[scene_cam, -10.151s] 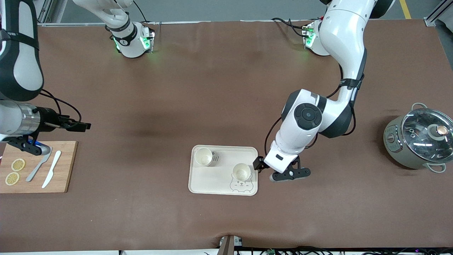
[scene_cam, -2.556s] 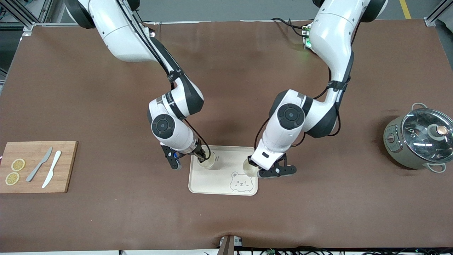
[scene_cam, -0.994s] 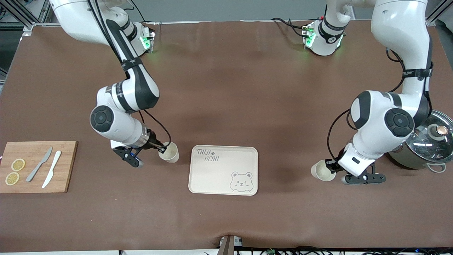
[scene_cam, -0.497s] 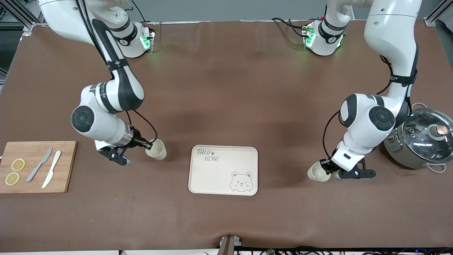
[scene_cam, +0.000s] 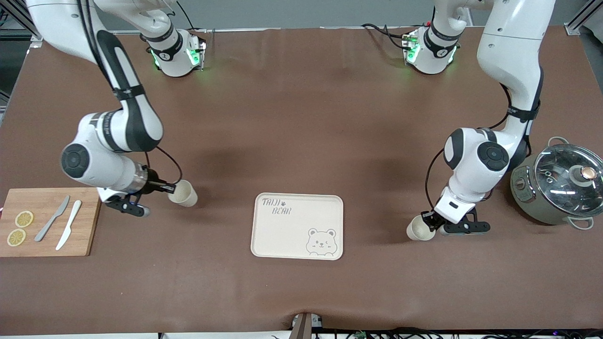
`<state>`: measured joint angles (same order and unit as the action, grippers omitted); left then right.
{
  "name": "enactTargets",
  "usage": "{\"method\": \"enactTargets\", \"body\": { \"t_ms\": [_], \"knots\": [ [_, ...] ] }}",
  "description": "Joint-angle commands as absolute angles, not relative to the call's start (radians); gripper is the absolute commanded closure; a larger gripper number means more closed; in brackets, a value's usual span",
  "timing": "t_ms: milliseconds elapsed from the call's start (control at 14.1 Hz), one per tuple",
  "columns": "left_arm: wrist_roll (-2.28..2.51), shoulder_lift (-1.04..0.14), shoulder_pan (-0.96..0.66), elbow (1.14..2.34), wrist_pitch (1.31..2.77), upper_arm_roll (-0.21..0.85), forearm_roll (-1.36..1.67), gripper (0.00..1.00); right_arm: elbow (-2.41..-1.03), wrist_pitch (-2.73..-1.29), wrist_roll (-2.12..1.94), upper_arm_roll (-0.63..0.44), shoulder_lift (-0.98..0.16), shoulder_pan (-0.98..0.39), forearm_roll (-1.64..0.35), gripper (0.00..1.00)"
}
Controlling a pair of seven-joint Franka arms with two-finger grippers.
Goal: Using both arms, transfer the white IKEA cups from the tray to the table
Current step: 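Carry the cups outward and lower them onto the table with both grippers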
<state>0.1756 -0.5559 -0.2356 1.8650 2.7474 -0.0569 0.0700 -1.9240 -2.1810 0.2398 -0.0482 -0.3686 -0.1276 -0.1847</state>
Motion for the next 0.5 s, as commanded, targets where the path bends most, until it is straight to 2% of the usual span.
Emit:
{"method": "enactTargets", "body": {
  "t_ms": [0,426],
  "knots": [
    [0.167,-0.555,-0.236,1.879,2.778,-0.055,0.091,1.0,-1.982,-2.171,0.128,-0.029,-0.324,-0.036,-0.169,1.0],
    [0.167,-0.568,-0.236,1.878,2.798,-0.054,0.091,1.0,-1.988,-2.129,-0.044,-0.031,-0.333,0.078,-0.129,1.0]
  ]
}}
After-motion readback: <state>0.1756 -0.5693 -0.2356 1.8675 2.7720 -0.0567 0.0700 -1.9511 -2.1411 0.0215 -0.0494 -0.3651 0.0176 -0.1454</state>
